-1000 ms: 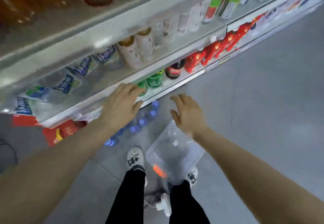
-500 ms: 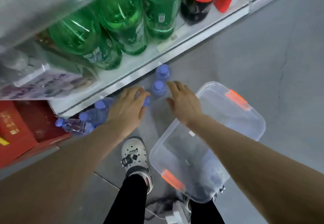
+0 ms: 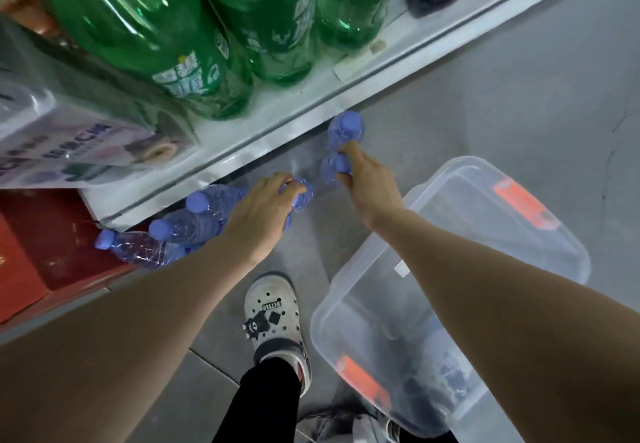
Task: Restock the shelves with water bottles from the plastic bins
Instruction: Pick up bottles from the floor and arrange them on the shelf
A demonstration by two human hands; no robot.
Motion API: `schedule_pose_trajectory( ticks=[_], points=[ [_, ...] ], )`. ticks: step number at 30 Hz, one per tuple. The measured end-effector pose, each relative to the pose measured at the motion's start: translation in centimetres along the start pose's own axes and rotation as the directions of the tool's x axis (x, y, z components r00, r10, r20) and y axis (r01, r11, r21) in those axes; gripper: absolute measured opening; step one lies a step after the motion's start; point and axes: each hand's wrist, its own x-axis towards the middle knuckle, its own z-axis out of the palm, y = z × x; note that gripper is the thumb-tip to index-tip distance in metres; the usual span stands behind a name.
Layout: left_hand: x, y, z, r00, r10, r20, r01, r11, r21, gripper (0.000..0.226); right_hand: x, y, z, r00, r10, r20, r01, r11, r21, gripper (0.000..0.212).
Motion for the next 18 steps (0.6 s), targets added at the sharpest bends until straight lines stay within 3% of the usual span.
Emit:
schedule_pose_trajectory(
  ticks=[4,10,13,18],
  points=[
    [-0.3,2.2,-3.3,0.991,-0.096,0.094,0.101,0.994,-0.051,0.056,-2.7,-1.0,-5.2,0.992,0.122,-0.011,-0.12,0.983,0.141,0.031],
    [-1.8,11.8,-14.1,0.956,-0.166,0.243,0.204,0.969,-0.14,0.073,-9.8,-5.9,-19.1,0.991,0.121,0.049,-0.129,0.972,0.196,0.034],
    [-3.5,17.7,-20.9,0.951,-0.111,0.287,0.184,0.953,-0.242,0.082,-14.2,-10.4,-27.5,0.995,0.092,0.043,-0.1,0.964,0.247,0.033],
    [-7.5,26.6,-32.7,0.978,-0.079,0.191,0.162,0.867,-0.472,0.077,-21.4,-18.4,-40.8,0.997,0.003,-0.073,0.023,0.937,0.348,0.025]
  ],
)
